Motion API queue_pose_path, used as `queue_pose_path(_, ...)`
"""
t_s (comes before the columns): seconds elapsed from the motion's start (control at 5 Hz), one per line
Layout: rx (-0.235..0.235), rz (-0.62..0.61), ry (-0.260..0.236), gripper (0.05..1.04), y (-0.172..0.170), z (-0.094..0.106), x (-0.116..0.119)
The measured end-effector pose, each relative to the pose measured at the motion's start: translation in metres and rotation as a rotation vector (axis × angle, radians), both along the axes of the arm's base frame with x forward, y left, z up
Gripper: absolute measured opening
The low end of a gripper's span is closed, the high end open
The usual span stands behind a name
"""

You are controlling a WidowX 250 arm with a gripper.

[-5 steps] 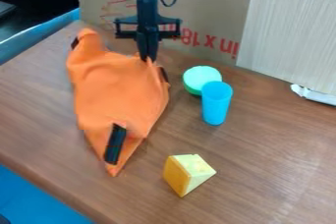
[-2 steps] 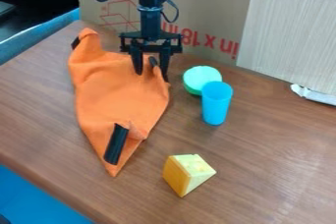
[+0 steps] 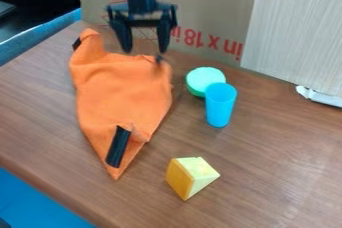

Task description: Fold the cloth from bottom left to top right

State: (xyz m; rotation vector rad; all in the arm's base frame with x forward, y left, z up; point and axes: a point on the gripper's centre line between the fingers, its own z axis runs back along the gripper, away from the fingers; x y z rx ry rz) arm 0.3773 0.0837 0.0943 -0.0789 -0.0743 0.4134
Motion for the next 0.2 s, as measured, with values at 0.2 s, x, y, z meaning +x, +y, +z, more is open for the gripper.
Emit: queue_pose_path(0.2, -0.006, -0.030, -0.084, 1.001, -0.0002, 0.0273, -0.0256)
